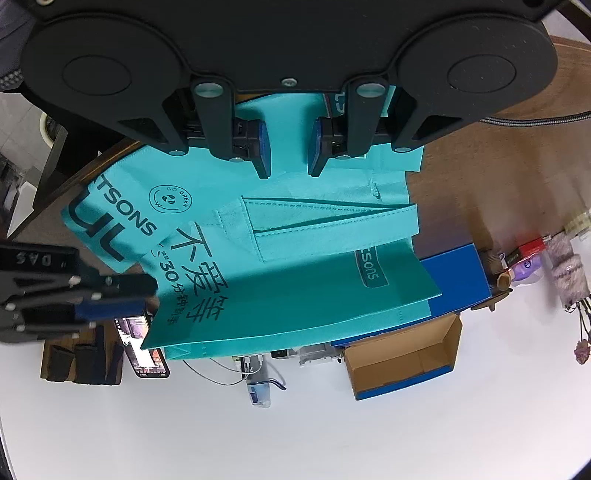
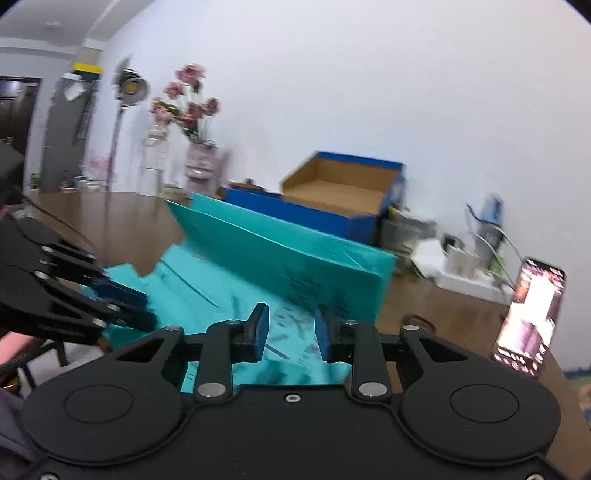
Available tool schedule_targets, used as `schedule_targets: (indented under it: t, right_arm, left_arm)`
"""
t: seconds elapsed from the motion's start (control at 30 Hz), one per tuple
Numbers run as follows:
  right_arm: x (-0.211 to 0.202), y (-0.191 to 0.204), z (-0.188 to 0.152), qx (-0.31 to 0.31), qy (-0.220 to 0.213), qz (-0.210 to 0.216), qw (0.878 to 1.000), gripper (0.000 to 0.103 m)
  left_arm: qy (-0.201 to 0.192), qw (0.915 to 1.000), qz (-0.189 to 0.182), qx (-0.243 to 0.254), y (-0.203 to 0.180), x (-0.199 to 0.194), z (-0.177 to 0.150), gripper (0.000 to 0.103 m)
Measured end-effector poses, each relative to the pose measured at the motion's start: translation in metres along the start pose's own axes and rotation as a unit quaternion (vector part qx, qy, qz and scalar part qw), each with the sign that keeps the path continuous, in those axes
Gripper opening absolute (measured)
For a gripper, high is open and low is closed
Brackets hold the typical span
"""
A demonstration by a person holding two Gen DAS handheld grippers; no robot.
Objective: Fold shopping bag
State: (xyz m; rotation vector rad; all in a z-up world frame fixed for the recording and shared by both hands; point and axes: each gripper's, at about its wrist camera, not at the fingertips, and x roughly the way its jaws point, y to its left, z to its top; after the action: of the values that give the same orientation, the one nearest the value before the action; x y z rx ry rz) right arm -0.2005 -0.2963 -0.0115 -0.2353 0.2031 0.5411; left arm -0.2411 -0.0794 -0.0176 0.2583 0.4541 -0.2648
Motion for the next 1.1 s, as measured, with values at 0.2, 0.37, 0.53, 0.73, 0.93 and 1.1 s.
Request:
schedule_targets:
  t: [0.2, 0.37, 0.53, 0.73, 0.93, 1.1]
  right_arm:
    - [0.019, 0.005, -0.021, 0.053, 0.067, 0.047, 0.995, 0.023]
    - [0.018, -0.003, -0.025, 0.078, 0.068, 0.065, 0.993, 0.023]
    - [0.013, -0.015, -0.025, 0.063, 0.076, 0.104, 0.990, 0.029]
    - [0.004, -0.018, -0.025, 0.019, 0.079, 0.183, 0.980, 0.064]
    - [0.002, -0.007, -0.022, -0.052, 0.075, 0.213, 0.973, 0.065]
    - [0.002, -0.006, -0.025, -0.071, 0.071, 0.223, 0.970, 0.065]
  left_arm:
    - [0.000, 1.0000, -0.006, -0.007, 0.000, -0.008, -0.003, 0.023]
    - [-0.001, 0.9996, -0.020, -0.018, 0.004, -0.016, -0.008, 0.023]
    - [0.006, 0.9984, -0.044, -0.034, 0.015, -0.014, -0.006, 0.023]
    - [0.013, 0.9960, -0.072, -0.050, 0.024, -0.011, -0.004, 0.023]
    - [0.019, 0.9947, -0.083, -0.057, 0.028, -0.009, -0.003, 0.023]
    - [0.018, 0.9940, -0.092, -0.055, 0.031, -0.008, -0.004, 0.024]
